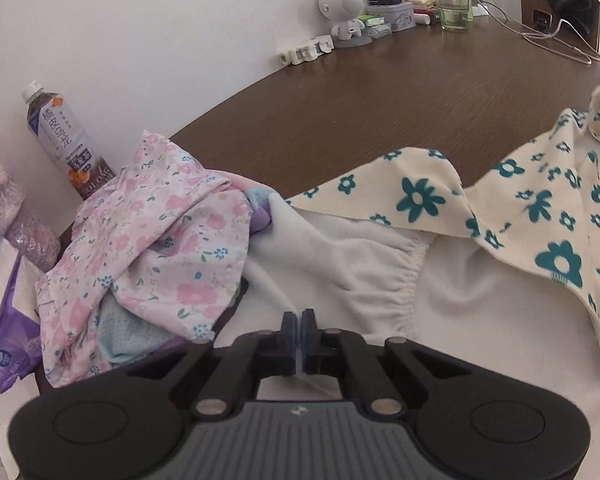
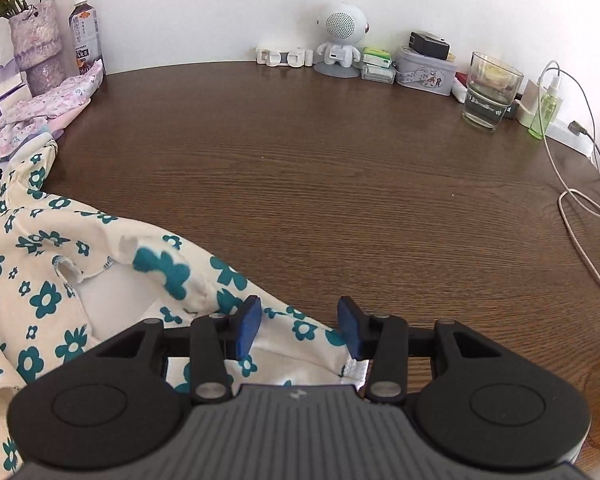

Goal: Fold clothes

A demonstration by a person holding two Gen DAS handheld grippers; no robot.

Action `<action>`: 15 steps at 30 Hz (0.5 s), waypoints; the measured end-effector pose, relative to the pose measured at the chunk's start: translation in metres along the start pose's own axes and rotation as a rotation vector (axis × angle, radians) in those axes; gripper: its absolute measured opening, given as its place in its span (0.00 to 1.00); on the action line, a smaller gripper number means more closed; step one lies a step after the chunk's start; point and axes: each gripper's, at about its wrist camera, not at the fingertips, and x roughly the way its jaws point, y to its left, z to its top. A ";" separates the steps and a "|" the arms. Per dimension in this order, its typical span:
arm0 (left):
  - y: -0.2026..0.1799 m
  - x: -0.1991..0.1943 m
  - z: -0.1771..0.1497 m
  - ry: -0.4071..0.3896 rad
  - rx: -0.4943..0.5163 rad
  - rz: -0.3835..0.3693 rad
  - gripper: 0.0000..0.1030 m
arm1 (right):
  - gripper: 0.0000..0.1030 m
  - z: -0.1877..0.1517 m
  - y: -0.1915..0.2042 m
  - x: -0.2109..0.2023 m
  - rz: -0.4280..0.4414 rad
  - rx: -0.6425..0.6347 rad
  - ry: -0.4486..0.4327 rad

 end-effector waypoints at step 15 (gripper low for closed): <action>-0.055 -0.079 -0.093 0.017 -0.021 0.217 0.00 | 0.12 -0.008 0.044 -0.004 0.061 -0.111 -0.029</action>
